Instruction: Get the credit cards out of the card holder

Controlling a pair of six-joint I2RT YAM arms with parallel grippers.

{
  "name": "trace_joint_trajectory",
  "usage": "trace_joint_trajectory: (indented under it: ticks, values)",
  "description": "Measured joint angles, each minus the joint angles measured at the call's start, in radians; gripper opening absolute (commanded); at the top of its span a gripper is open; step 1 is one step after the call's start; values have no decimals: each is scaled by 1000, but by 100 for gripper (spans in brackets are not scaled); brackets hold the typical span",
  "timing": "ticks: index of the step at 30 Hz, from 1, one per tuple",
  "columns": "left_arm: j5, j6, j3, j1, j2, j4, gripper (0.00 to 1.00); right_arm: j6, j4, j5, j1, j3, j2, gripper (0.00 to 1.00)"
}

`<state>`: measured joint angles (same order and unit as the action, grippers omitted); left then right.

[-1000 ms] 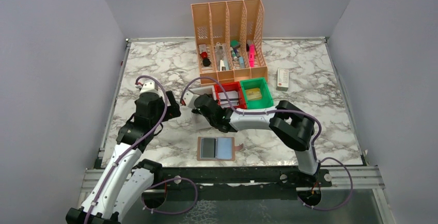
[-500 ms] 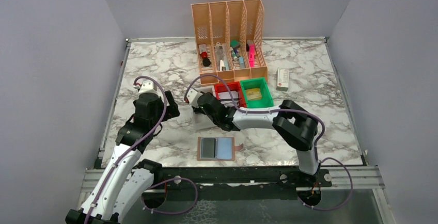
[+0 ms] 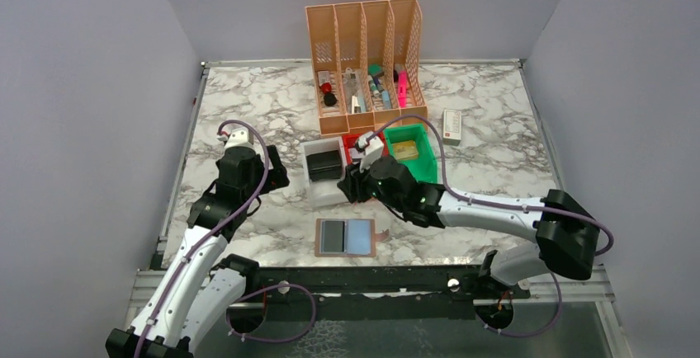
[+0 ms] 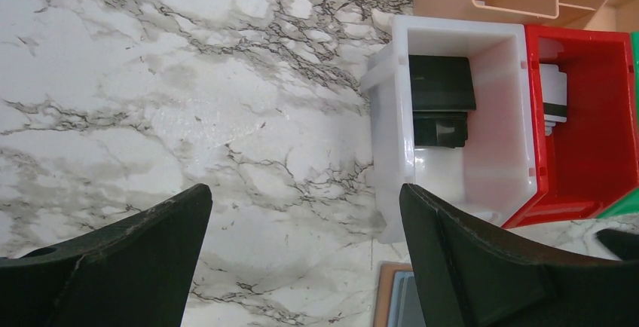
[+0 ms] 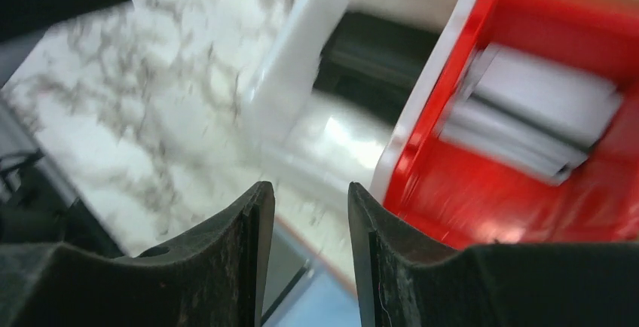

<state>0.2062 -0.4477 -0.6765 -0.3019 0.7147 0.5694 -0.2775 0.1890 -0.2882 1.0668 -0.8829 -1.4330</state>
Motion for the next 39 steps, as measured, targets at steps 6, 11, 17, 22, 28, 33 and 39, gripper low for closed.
trace_joint_trajectory:
  ticks: [6, 11, 17, 22, 28, 33, 39]
  values:
    - [-8, 0, 0, 0, 0, -3, 99, -294, 0, 227, 6, 227, 0, 44]
    - [-23, 2, 1, 0, 12, -8, 98, -423, 28, 345, 35, 319, 1, 44]
    - [-137, 15, 15, 0, 42, -42, 94, -467, 89, 412, 42, 318, -2, 44]
    - [-292, 10, 27, 0, 108, -79, 83, -490, 134, 459, 42, 302, -71, 44]
    - [-423, -68, 103, -94, 130, -151, 77, -530, 164, 463, 40, 294, -170, 43]
    - [-427, -154, 186, -262, 127, -198, 63, -583, 180, 452, 40, 291, -183, 42]
    - [-415, -248, 282, -375, 131, -248, 50, -632, 187, 429, 40, 302, -183, 37]
